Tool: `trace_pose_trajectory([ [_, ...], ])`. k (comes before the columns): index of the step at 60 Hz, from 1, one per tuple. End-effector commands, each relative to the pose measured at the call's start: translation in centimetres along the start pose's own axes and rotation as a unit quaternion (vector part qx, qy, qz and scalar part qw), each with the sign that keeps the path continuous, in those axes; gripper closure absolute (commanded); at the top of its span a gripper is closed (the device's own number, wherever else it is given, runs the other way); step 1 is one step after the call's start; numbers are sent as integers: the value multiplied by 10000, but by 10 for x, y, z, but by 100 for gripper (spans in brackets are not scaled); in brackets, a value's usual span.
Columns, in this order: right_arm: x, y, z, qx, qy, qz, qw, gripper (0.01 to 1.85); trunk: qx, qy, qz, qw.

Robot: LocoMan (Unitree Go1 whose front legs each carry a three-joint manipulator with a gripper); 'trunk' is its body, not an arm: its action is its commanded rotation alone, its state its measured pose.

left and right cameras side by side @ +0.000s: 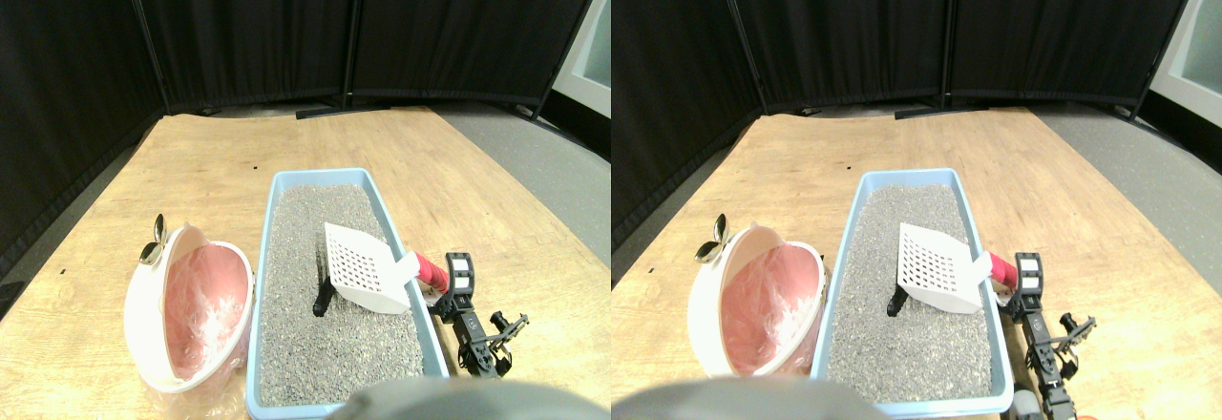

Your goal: Scoop (unimanual)

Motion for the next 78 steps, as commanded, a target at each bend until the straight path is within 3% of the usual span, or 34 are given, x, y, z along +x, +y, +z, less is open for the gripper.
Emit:
trace_pose_trajectory([
  [1, 4, -2, 5, -26, -77, -74, 9999, 90, -120, -98, 25, 9999],
  [18, 15, 4, 15, -101, 72, -117, 9999, 88, -184, -141, 104, 9997],
  [54, 36, 3, -3, 175, 369, -264, 9988, 91, -219, -176, 229, 9993],
  [60, 39, 0, -7, 76, 349, -305, 9989, 108, -228, -181, 243, 9993],
  [66, 43, -3, -10, 117, 338, -256, 9990, 138, -217, -169, 236, 9993],
  [67, 43, -4, -11, 225, 333, -210, 9990, 155, -210, -173, 233, 9994],
  [70, 44, -5, -12, 299, 241, -243, 9990, 172, -211, -147, 230, 9994],
  [78, 42, -8, -8, 217, 129, -300, 9992, 176, -214, -158, 212, 9994],
])
